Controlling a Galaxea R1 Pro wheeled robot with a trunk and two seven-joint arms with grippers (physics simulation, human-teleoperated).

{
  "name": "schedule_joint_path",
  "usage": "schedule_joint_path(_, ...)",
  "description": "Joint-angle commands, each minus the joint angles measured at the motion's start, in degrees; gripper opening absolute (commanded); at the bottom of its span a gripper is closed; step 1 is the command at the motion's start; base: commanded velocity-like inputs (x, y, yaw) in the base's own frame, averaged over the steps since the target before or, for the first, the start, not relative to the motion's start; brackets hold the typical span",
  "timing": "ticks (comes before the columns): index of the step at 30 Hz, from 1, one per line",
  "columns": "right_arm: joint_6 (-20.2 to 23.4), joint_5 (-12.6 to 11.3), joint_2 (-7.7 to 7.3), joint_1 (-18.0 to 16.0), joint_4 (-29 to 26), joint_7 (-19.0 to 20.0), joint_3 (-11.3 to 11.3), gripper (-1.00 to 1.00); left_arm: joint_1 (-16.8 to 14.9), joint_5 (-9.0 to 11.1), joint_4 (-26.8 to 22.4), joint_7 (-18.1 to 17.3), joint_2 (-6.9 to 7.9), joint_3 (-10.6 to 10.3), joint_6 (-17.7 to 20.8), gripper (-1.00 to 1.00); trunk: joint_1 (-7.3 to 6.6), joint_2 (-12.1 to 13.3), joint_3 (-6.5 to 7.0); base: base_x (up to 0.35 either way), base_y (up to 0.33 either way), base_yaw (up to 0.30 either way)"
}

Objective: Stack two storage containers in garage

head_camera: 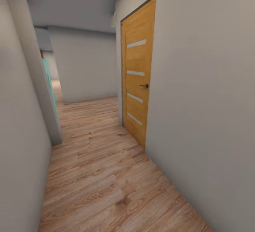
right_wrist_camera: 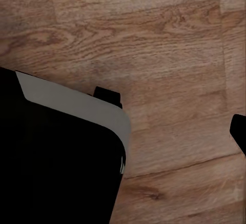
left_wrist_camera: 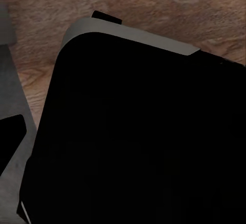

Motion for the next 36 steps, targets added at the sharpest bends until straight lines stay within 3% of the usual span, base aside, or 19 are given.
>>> schedule_joint_path(1, -0.37, -0.6, 0.03, -0.06, 0.18, -0.02, 0.5, 1.0, -0.01, 0.18, -0.02, -0.04, -0.01, 0.08, -0.13, 1.0, 0.02, -0.03, -0.05, 0.17, 0.0, 0.274)
schedule_joint_path(8, -0.15, -0.61, 0.04, -0.06, 0.18, -0.03, 0.47, 1.0, -0.01, 0.18, 0.12, -0.05, -0.01, -0.25, 0.13, 1.0, 0.02, -0.03, -0.05, 0.281, 0.0, 0.183)
schedule_joint_path(36, 0.25, -0.32, 0.24, -0.06, 0.18, -0.36, 0.53, 1.0, -0.01, 0.57, 0.14, 0.38, -0.01, -0.05, 0.19, 1.0, 0.02, -0.03, -0.05, 0.32, 0.0, 0.004)
